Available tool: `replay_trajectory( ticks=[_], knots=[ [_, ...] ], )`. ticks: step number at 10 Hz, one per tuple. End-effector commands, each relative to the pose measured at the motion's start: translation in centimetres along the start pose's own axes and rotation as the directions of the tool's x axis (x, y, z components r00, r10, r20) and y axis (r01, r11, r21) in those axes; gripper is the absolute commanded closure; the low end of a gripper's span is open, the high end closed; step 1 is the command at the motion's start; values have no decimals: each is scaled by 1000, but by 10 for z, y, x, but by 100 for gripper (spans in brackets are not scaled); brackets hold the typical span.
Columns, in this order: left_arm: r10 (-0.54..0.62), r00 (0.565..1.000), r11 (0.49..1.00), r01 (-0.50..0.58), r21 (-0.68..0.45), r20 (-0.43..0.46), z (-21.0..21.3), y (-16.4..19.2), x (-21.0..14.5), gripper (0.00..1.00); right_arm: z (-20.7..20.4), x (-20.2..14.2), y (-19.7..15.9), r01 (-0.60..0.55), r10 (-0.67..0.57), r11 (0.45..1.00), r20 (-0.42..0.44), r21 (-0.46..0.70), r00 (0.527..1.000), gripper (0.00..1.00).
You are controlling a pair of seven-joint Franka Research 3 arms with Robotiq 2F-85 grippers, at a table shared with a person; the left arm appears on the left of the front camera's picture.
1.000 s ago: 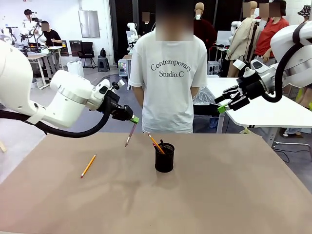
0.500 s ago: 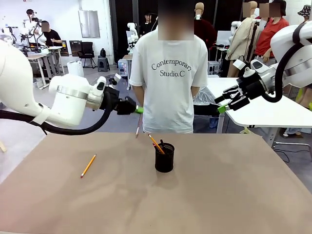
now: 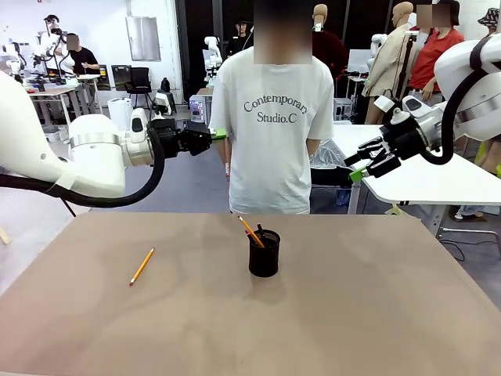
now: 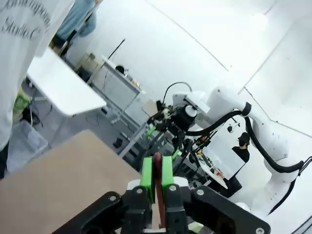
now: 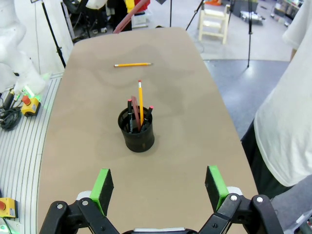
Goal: Place the pens into the pen holder.
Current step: Pick up a writing instrument from the table and place it into the Pen holder.
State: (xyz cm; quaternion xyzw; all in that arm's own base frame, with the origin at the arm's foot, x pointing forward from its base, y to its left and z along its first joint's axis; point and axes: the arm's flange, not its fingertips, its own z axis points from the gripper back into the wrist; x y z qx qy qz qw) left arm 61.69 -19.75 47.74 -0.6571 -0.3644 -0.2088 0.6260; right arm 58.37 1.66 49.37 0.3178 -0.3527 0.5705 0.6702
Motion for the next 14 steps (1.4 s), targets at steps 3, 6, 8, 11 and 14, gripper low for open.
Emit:
replay_trajectory(
  ticks=[3,6,8,11,14],
  knots=[
    [-456,889,890,455,43,34,-34,-25,-44,100,1,2,0,-5,5,1000,0,-2,1000,0],
    [-569,821,822,568,46,44,-51,-20,-74,100,1,2,0,-5,5,1000,0,-2,1000,0],
    [-610,791,792,608,48,50,-58,-11,-97,100,1,2,0,-5,5,1000,0,-2,1000,0],
    [-601,796,799,600,37,76,-68,2,-112,100,1,2,0,-5,5,1000,0,-2,1000,0],
    [-602,798,799,601,33,31,-64,-3,-106,100,1,2,0,-5,5,1000,0,-2,1000,0]
  ],
)
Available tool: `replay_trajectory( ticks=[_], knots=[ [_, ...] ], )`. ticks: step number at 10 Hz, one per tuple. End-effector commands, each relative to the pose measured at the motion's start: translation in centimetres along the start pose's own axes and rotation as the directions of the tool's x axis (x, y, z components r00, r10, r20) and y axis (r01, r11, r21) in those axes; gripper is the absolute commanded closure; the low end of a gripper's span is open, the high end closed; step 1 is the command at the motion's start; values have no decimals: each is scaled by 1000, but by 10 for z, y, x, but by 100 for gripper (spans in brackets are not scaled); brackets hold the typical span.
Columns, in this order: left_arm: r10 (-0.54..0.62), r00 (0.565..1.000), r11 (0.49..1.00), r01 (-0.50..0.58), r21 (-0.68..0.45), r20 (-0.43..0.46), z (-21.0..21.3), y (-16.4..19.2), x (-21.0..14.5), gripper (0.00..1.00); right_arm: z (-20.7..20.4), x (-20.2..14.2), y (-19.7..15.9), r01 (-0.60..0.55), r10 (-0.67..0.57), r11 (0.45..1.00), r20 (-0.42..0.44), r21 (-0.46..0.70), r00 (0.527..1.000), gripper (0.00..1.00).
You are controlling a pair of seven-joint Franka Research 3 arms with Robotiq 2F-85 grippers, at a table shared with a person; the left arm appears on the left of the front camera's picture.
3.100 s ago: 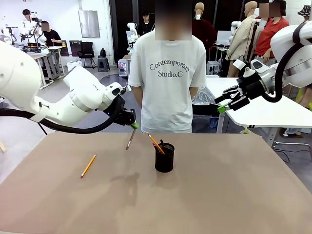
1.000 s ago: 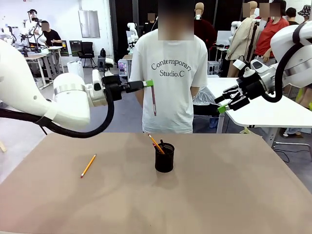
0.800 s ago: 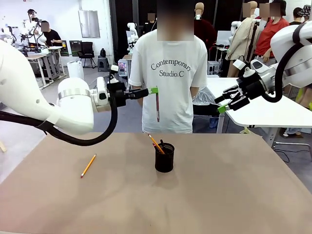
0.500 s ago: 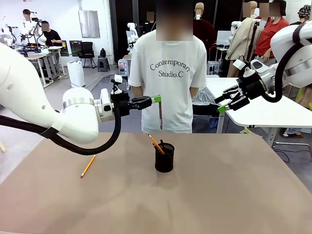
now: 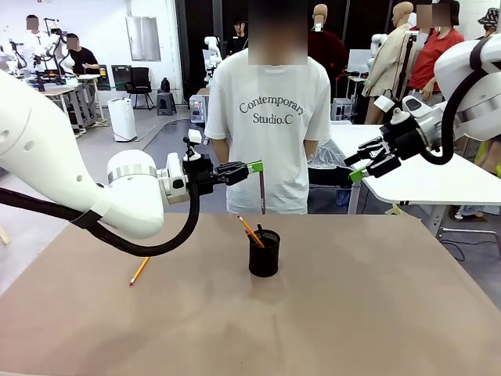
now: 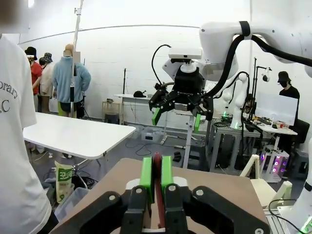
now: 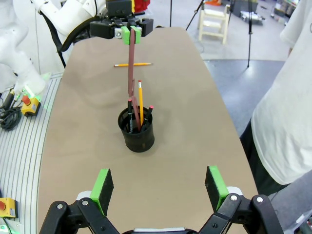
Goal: Place the pens into the pen holder.
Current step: Pick up a writing instrument from the table and place it into the Pen holder.
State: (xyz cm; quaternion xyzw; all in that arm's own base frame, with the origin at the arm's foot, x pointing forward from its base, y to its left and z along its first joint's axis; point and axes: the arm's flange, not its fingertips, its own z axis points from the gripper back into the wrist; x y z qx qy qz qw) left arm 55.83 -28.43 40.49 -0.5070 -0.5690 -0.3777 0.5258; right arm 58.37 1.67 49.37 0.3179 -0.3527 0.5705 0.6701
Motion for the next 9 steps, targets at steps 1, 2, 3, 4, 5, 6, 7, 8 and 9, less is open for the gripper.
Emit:
replay_trajectory(
  ticks=[1,2,3,4,5,6,7,8,9],
  knots=[
    [3,1000,1000,-3,-1,-1,0,0,-2,100,1,2,0,-5,5,1000,0,-2,1000,0],
    [-2,1000,1000,2,1,-14,-8,-6,-11,100,1,2,0,-5,5,1000,0,-2,1000,0],
    [-54,998,998,54,-9,10,-15,-10,-17,100,1,2,0,-5,5,1000,0,-2,1000,0],
    [-83,997,996,83,-26,4,-18,-11,-22,100,1,2,0,-5,5,1000,0,-2,1000,0],
    [-127,992,991,127,-38,-4,-20,-13,-27,100,1,2,0,-5,5,1000,0,-2,1000,0],
    [-145,989,989,144,-38,-14,-20,-13,-32,100,1,2,0,-5,5,1000,0,-2,1000,0],
    [-157,987,987,156,-37,-18,-21,-14,-38,100,1,2,0,-5,5,1000,0,-2,1000,0],
    [-165,986,986,165,-37,-16,-20,-14,-42,100,1,2,0,-5,5,1000,0,-2,1000,0],
    [-169,985,985,168,-40,-16,-19,-14,-44,100,1,2,0,-5,5,1000,0,-2,1000,0]
  ],
)
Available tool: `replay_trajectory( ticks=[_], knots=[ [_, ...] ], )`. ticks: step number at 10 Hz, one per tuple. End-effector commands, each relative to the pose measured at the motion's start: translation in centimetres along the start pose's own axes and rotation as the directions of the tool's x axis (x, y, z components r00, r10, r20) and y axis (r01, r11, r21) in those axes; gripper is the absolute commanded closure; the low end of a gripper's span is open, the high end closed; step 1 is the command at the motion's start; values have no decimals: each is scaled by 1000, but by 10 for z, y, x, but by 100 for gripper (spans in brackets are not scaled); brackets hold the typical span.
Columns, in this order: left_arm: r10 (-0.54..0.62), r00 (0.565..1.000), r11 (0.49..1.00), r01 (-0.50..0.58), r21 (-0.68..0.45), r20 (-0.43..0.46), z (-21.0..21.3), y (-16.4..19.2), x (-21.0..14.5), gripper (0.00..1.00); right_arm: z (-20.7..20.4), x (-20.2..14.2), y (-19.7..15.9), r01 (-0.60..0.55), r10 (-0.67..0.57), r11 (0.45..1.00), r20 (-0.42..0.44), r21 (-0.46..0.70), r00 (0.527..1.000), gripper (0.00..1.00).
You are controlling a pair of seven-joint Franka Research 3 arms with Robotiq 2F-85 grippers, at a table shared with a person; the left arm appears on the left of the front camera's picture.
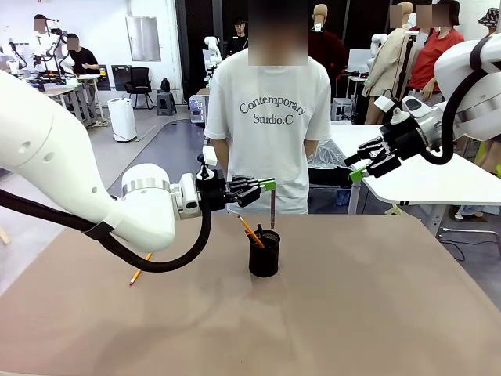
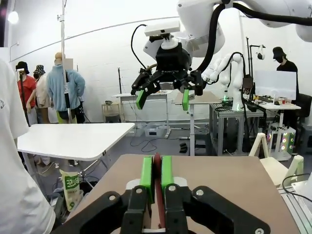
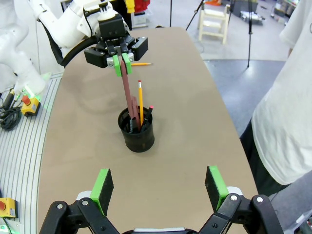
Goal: Place the pens into the pen holder.
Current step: Pick up a writing instrument from the table and place it into the Pen holder.
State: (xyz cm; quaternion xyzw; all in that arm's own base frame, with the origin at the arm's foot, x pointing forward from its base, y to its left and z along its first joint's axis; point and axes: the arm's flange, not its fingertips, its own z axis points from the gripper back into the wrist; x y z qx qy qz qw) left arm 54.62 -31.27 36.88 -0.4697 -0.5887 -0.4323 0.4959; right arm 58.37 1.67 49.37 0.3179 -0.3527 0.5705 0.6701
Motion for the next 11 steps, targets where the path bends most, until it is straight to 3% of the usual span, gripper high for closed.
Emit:
replay_trajectory(
  ticks=[1,6,11],
  knots=[
    [-22,1000,1000,22,2,7,0,-1,-4,93,1,2,0,-5,5,1000,0,-2,1000,0],
    [-29,999,1000,29,-4,14,3,0,-3,0,1,2,0,-5,5,1000,0,-2,1000,0],
    [-41,999,999,41,-15,10,6,0,3,0,1,2,0,-5,5,1000,0,-2,1000,0]
  ],
)
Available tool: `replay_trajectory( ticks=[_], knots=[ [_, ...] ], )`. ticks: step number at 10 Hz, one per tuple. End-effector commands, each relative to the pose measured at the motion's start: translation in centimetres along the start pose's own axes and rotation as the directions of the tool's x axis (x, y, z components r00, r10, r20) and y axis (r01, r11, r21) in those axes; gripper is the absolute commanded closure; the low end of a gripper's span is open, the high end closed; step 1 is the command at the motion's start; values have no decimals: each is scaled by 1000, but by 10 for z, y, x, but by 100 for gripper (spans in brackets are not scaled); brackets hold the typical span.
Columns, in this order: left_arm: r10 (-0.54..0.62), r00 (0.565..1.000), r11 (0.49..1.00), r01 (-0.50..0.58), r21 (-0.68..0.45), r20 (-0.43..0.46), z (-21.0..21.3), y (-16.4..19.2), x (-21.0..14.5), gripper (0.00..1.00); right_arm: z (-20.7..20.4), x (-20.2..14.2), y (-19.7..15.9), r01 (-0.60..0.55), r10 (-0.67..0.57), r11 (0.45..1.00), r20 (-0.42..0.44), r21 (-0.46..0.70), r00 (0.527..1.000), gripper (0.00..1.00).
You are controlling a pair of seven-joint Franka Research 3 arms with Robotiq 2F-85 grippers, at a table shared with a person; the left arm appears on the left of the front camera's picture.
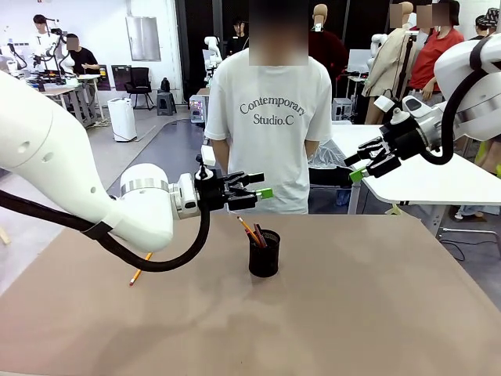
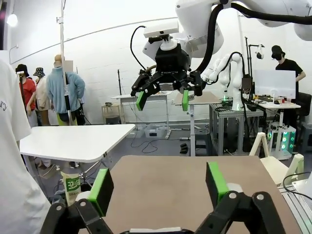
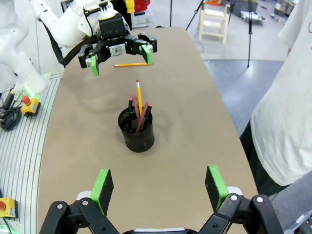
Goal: Place the pens into the pen holder.
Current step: Pick up a writing instrument from the table and place it into the Pen holder.
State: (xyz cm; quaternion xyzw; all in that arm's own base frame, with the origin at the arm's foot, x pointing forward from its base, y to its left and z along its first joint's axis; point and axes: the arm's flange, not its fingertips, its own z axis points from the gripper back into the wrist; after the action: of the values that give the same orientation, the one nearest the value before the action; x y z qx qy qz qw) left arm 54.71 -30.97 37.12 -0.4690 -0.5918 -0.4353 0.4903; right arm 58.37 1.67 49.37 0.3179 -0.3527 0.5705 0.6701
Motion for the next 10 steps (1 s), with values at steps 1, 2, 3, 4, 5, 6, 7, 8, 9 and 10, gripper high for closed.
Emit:
replay_trajectory(
  ticks=[1,2,3,4,5,6,7,8,9,10],
  knots=[
    [-17,1000,1000,17,-10,-2,4,-2,2,0,1,2,0,-5,5,1000,0,-2,1000,0],
    [-7,1000,1000,6,-12,-16,5,-2,1,0,1,2,0,-5,5,1000,0,-2,1000,0],
    [-1,1000,1000,1,0,0,0,0,1,0,1,2,0,-5,5,1000,0,-2,1000,0],
    [-1,1000,1000,1,0,0,0,0,1,0,1,2,0,-5,5,1000,0,-2,1000,0],
    [-1,1000,1000,1,0,0,0,0,1,0,1,2,0,-5,5,1000,0,-2,1000,0],
    [-1,1000,1000,1,0,0,0,0,1,0,1,2,0,-5,5,1000,0,-2,1000,0],
    [0,1000,1000,0,-1,-3,0,0,0,0,1,2,0,-5,5,1000,0,-2,1000,0],
    [32,997,999,-33,-14,-74,11,5,20,0,1,2,0,-5,5,1000,0,-2,1000,0],
    [20,993,999,-23,-24,-112,21,10,41,0,1,2,0,-5,5,1000,0,-2,1000,0],
    [-12,986,999,5,-48,-165,31,18,60,0,1,2,0,-5,5,1000,0,-2,1000,0]
  ],
)
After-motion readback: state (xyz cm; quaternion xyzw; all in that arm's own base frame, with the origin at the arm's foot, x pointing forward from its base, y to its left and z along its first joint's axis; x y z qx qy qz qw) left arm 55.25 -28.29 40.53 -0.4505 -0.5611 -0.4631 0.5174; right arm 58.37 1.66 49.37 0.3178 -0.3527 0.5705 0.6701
